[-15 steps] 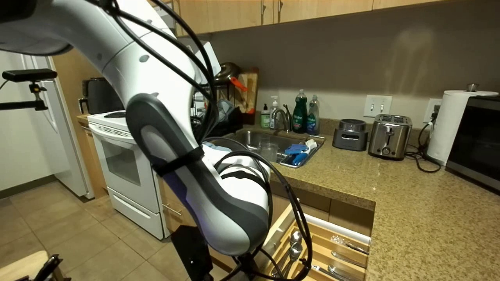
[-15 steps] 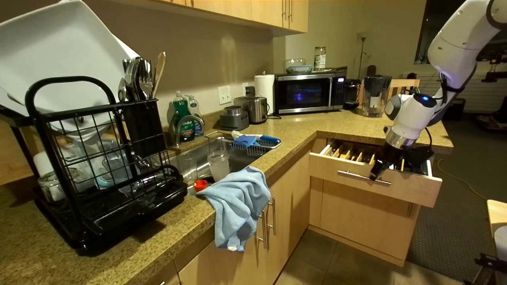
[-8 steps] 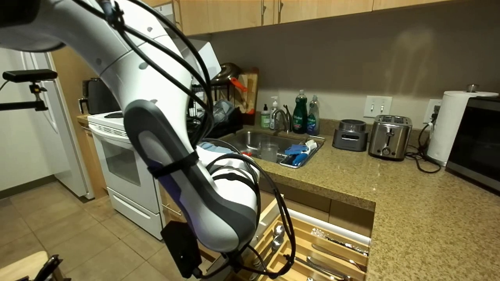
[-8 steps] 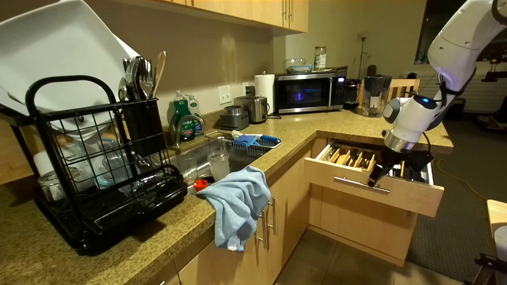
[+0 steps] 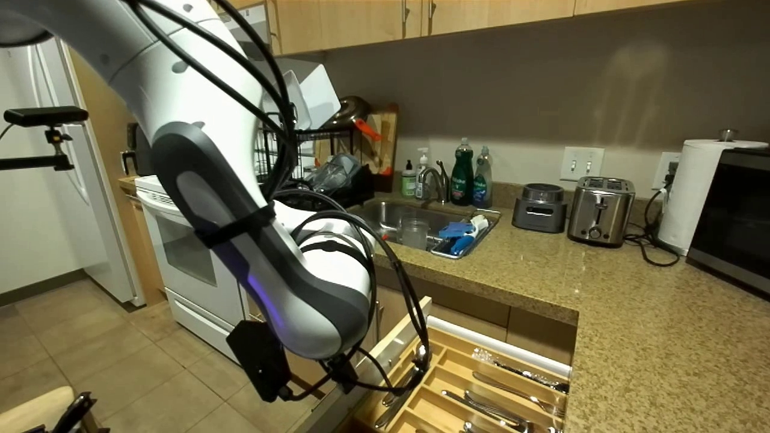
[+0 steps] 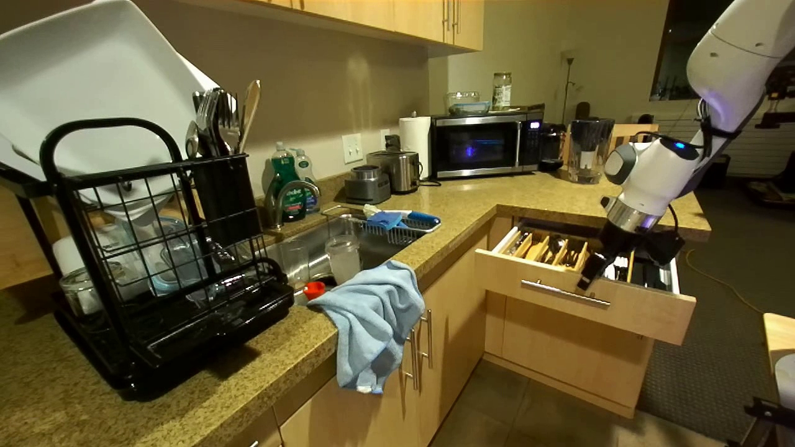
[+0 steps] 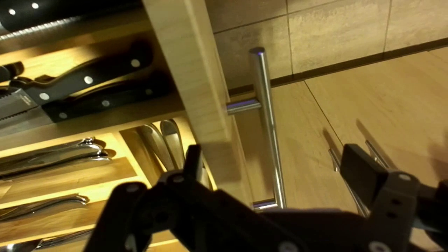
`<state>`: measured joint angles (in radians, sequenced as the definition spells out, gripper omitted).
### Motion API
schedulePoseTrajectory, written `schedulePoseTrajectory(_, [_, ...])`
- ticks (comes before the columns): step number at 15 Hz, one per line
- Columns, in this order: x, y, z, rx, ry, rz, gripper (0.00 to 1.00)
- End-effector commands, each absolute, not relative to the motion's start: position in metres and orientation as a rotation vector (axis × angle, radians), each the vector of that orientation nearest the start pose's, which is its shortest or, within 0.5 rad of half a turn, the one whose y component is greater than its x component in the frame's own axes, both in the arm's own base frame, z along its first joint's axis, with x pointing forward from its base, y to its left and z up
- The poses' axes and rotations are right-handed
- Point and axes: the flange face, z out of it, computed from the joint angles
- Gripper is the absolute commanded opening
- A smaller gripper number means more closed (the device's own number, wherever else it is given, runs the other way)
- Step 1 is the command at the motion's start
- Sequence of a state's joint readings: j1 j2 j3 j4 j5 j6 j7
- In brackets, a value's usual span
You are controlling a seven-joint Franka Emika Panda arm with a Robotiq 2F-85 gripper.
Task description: Open the drawer on the right.
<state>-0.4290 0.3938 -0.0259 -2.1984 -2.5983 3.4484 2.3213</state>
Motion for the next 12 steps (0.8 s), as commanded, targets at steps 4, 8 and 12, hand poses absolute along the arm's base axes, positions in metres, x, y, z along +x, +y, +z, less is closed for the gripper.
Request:
schedulePoseTrajectory(4, [0.398, -0.103, 0.202, -3.023, 0.087, -0.484, 1.00])
schedulePoseTrajectory(8, [0.400, -0.103, 0.209, -3.038, 0.090, -0.503, 1.00])
schedulePoseTrajectory(12, [0.402, -0.130, 0.225, -3.082, 0.147, -0.570, 1.00])
